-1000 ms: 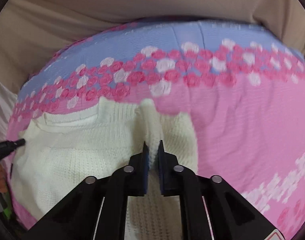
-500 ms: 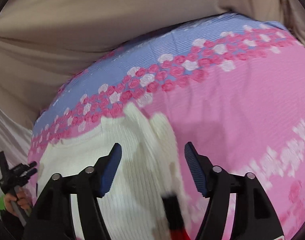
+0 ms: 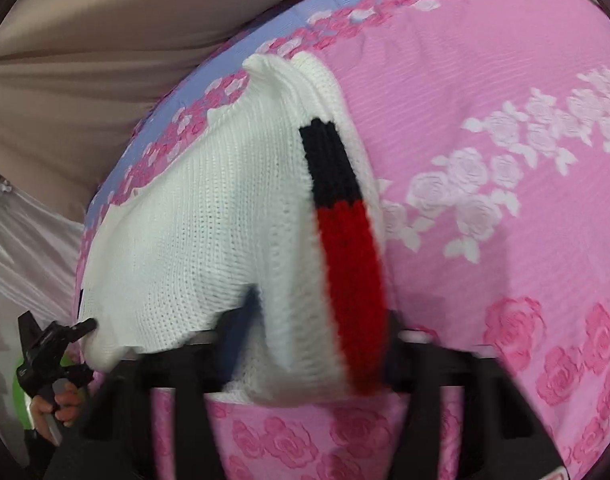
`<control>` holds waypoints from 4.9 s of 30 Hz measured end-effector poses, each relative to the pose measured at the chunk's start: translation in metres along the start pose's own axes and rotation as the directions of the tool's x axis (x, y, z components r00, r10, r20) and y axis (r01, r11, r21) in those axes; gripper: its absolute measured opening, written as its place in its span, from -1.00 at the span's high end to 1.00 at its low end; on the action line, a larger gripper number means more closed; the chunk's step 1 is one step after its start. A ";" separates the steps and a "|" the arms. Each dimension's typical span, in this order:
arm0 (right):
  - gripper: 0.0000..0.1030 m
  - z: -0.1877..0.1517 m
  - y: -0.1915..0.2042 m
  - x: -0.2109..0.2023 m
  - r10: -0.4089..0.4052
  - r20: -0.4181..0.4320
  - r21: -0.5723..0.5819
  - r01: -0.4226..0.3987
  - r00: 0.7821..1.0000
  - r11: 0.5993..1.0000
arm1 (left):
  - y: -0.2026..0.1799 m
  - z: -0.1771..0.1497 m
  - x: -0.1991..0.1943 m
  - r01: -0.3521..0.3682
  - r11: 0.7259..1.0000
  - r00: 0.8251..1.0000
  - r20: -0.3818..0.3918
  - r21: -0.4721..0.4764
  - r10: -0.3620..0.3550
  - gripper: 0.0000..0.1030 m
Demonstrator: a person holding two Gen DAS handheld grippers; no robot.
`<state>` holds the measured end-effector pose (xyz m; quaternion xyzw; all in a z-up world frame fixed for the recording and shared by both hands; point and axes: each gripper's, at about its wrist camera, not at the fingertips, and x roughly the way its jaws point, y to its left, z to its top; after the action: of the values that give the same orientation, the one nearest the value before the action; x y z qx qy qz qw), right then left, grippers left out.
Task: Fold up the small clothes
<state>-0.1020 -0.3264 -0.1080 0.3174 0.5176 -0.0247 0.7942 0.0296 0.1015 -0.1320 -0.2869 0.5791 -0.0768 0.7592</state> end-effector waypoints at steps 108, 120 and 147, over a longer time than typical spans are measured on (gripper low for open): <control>0.82 0.090 -0.029 -0.017 -0.189 0.077 -0.156 0.199 0.979 0.967 | -0.087 -0.002 0.030 -0.258 0.928 0.965 0.112 0.270 0.235 0.83; 0.59 0.102 -0.036 -0.052 -0.192 0.182 -0.049 0.204 0.964 0.978 | -0.077 -0.008 0.002 -0.191 0.955 0.977 0.135 0.227 0.163 0.19; 0.93 -0.009 0.108 0.050 -0.007 -0.172 -0.424 -0.068 0.985 0.903 | -0.166 -0.096 -0.064 0.075 0.917 0.985 0.113 0.392 -0.129 0.64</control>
<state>-0.0466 -0.2207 -0.1002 0.1442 0.5708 0.1291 0.7979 -0.0438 -0.0395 -0.0071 -0.1663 0.4836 -0.2092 0.8335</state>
